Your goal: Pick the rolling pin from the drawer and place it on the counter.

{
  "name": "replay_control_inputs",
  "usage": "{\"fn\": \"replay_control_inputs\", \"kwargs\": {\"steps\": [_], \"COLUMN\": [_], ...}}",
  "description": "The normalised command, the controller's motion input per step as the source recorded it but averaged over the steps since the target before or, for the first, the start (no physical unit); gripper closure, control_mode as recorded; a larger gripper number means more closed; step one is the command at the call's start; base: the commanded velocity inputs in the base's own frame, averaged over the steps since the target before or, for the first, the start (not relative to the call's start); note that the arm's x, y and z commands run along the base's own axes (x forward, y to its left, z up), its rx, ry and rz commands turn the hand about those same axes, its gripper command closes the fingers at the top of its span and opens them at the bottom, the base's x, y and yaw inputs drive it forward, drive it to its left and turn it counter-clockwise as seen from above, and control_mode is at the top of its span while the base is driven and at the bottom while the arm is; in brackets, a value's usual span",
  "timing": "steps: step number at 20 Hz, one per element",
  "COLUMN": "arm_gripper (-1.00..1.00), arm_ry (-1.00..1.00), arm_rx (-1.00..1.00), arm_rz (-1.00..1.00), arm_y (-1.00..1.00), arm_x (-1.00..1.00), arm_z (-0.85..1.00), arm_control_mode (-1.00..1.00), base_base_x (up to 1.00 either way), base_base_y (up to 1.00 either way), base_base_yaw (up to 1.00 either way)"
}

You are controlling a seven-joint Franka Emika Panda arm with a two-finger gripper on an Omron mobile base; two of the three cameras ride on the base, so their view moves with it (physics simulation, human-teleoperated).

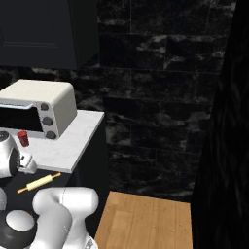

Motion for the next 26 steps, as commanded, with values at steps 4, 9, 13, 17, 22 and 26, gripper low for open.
{"fn": "replay_control_inputs", "kwargs": {"steps": [4, 9, 13, 17, 22, 26], "arm_gripper": [-1.0, -1.0, -1.0, -1.0, -1.0, -1.0], "arm_ry": [0.03, 0.15, 0.25, 0.15, 0.13, 0.07], "arm_rx": [-0.03, -0.07, -0.09, -0.02, -0.08, -0.06], "arm_rz": [0.0, 0.0, 0.0, 0.0, 0.0, 0.06], "arm_y": [0.01, 0.07, 0.15, 0.1, 0.17, 0.01], "arm_x": [0.0, -0.13, -0.1, 0.0, -0.35, -1.0], "arm_z": [-0.68, -0.8, -0.88, -0.49, -0.55, -0.38], "arm_control_mode": [-1.0, -1.0, -1.0, -1.0, -1.0, -1.0], "base_base_x": [0.0, 0.0, 0.0, 0.0, 0.0, 0.0], "base_base_y": [0.0, 0.0, 0.0, 0.0, 0.0, 0.0], "base_base_yaw": [0.0, 0.0, 0.0, 0.0, 0.0, 0.0]}}
